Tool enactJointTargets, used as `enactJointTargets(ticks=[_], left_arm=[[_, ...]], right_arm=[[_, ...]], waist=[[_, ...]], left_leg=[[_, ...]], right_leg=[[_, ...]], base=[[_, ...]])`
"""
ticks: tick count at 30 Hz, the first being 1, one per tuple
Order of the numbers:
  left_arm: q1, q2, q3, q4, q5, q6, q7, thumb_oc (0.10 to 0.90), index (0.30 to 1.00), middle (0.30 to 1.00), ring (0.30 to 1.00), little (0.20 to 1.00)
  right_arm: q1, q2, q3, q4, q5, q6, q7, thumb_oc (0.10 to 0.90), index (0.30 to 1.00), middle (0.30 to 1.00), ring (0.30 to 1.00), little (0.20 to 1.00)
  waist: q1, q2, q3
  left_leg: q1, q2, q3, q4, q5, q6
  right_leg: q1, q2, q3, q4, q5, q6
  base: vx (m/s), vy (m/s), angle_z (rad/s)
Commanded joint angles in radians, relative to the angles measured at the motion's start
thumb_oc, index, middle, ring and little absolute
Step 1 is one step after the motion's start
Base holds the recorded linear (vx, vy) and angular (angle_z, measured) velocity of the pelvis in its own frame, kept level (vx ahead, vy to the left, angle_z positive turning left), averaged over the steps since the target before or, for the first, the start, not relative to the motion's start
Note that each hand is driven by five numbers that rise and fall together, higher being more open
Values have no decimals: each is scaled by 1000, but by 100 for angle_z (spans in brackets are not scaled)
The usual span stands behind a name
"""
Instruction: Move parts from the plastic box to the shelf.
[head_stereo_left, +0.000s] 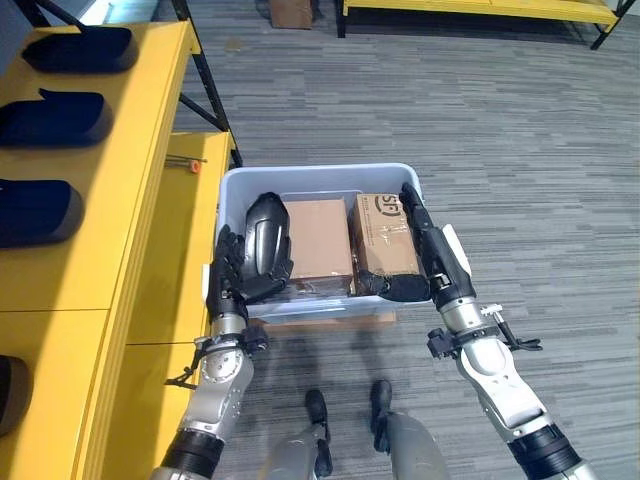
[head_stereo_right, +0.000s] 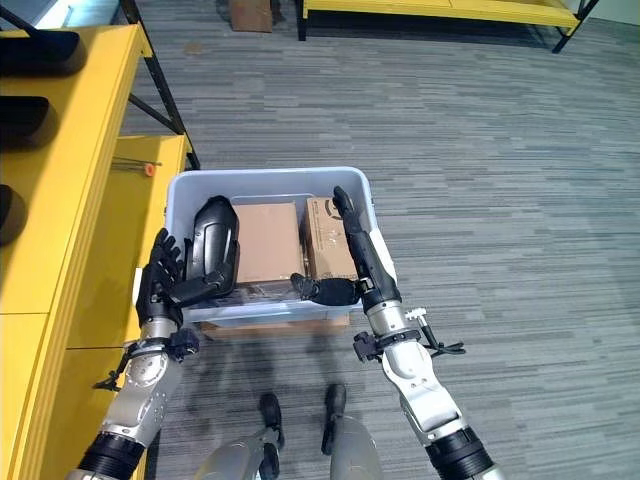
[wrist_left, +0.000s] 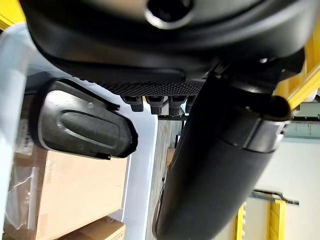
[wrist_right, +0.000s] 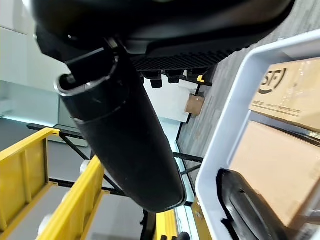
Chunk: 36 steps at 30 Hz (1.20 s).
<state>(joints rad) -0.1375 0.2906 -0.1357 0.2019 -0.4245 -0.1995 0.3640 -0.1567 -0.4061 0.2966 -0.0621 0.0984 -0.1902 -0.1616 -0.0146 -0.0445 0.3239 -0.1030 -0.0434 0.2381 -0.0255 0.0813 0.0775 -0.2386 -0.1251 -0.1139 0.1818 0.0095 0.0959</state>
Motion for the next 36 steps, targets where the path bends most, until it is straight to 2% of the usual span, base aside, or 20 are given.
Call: enactJointTargets(ticks=[1,4,5,7,8,9,10,12,13,15,16,17,19,20,22,23,25,27,31,36], left_arm=[[-83,-13,-10,-80,36,-114,-5,900,1000,1000,1000,1000],[-80,-17,-10,-85,34,-116,-8,900,1000,1000,1000,1000],[-81,-24,-11,-90,21,-125,-14,900,1000,1000,1000,1000],[-72,-30,-15,-94,18,-129,-19,900,1000,1000,1000,1000],[-64,-33,-18,-100,16,-128,-27,900,1000,1000,1000,1000],[-64,-33,-18,-100,16,-128,-27,900,1000,1000,1000,1000],[-59,-32,-15,-103,19,-127,-23,900,1000,1000,1000,1000],[-55,-33,-8,-108,18,-126,-23,900,1000,1000,1000,1000],[-47,-34,-2,-113,20,-121,-23,900,1000,1000,1000,1000],[-36,-35,10,-122,21,-122,-17,900,1000,1000,1000,1000],[-35,-35,14,-124,24,-122,-11,900,1000,1000,1000,1000],[-43,-36,21,-119,24,-123,-9,900,1000,1000,1000,1000],[-46,-36,21,-115,24,-124,-7,900,1000,1000,1000,1000],[-49,-35,18,-110,27,-124,-5,900,1000,1000,1000,1000],[-57,-32,8,-110,31,-124,-9,900,1000,1000,1000,1000],[-42,-21,5,-105,38,-122,-14,900,1000,1000,1000,1000],[-40,-18,6,-107,39,-121,-11,900,1000,1000,1000,1000],[-30,-11,14,-110,38,-124,-8,900,1000,1000,1000,1000],[-20,-8,17,-124,37,-125,-11,900,1000,1000,1000,1000],[-15,-7,15,-144,33,-124,-17,900,1000,1000,1000,1000]], right_arm=[[-89,-14,-46,-63,-54,-107,-43,900,1000,1000,1000,1000],[-80,-19,-51,-69,-55,-111,-39,900,1000,1000,1000,1000],[-74,-26,-58,-79,-61,-120,-47,900,1000,1000,1000,1000],[-66,-37,-55,-91,-62,-126,-48,900,1000,1000,1000,1000],[-60,-45,-52,-91,-58,-128,-41,900,1000,1000,1000,1000],[-60,-45,-53,-91,-58,-128,-41,900,1000,1000,1000,1000],[-60,-46,-48,-95,-50,-132,-39,900,1000,1000,1000,1000],[-55,-45,-53,-98,-42,-132,-38,900,1000,1000,1000,1000],[-54,-46,-58,-102,-48,-133,-43,900,1000,1000,1000,1000],[-51,-42,-64,-104,-45,-138,-53,900,1000,1000,1000,1000],[-47,-40,-66,-106,-48,-142,-63,900,1000,1000,1000,1000],[-55,-46,-70,-111,-61,-144,-76,900,1000,1000,1000,1000],[-50,-47,-71,-114,-62,-145,-77,900,1000,1000,1000,1000],[-50,-43,-71,-116,-76,-144,-81,900,1000,1000,1000,1000],[-47,-39,-71,-113,-82,-141,-87,900,1000,1000,1000,1000],[-38,-34,-73,-110,-81,-129,-81,900,1000,1000,1000,1000],[-39,-31,-73,-109,-80,-126,-80,900,1000,1000,1000,1000],[-36,-27,-80,-117,-89,-122,-81,900,1000,1000,1000,1000],[-27,-27,-90,-125,-99,-115,-77,900,1000,1000,1000,1000],[-30,-53,-118,-152,-153,-112,-85,900,1000,1000,1000,1000]], waist=[[6,5,-53],[-3,5,-53],[-10,-7,-39],[-11,-10,-22],[-3,-3,2],[-5,-3,0],[7,-1,13],[-1,-1,6],[-5,-1,-1],[-6,3,-11],[-1,8,-9],[-8,25,-9],[-16,34,-12],[-24,57,-19],[-21,69,-23],[-19,69,-30],[-16,65,-32],[-9,50,-32],[0,34,-31],[7,15,-36]], left_leg=[[-9,68,-60,13,-60,-72],[-20,77,-68,48,-70,-82],[-58,105,-67,157,-91,-106],[-114,123,-78,285,-93,-124],[-177,134,-132,423,-45,-158],[-182,134,-134,423,-40,-158],[-200,111,-189,462,-34,-167],[-205,134,-208,406,-31,-157],[-187,175,-199,349,-23,-155],[-153,242,-203,216,12,-157],[-139,264,-217,146,61,-167],[-111,309,-198,51,118,-190],[-84,319,-163,24,115,-195],[-59,330,-118,-26,127,-210],[-41,313,-96,-44,138,-215],[-26,285,-67,-27,107,-202],[-24,278,-61,-24,96,-197],[-28,256,-43,-2,61,-178],[-44,234,-30,17,35,-161],[-62,212,-32,10,27,-148]], right_leg=[[52,50,-22,-35,-23,-8],[64,49,-37,-43,-28,-16],[82,42,-57,-60,-32,-25],[109,43,-64,-74,-40,-43],[137,57,-64,-73,-54,-66],[134,57,-67,-75,-50,-67],[137,62,-59,-69,-60,-72],[136,61,-56,-71,-64,-70],[143,59,-50,-74,-69,-65],[148,57,-37,-70,-74,-58],[146,58,-28,-59,-78,-56],[138,59,-18,-33,-95,-54],[135,55,-20,-28,-101,-50],[128,52,-24,-19,-105,-46],[133,41,-26,-32,-93,-39],[158,3,-30,-63,-71,-14],[162,-6,-28,-69,-67,-7],[166,-31,-18,-85,-51,12],[166,-58,-18,-102,-36,33],[166,-84,-38,-121,-17,54]], base=[[-5,-155,18],[9,-182,19],[-18,-234,19],[-7,-280,29],[-1,-189,44],[-5,-123,39],[-9,-34,14],[44,-22,-21],[104,31,-23],[113,87,-2],[117,169,-25],[94,193,-34],[57,169,-35],[36,121,-16],[113,294,2],[171,401,12],[86,198,17],[55,147,8],[43,130,-6],[43,93,-2]])
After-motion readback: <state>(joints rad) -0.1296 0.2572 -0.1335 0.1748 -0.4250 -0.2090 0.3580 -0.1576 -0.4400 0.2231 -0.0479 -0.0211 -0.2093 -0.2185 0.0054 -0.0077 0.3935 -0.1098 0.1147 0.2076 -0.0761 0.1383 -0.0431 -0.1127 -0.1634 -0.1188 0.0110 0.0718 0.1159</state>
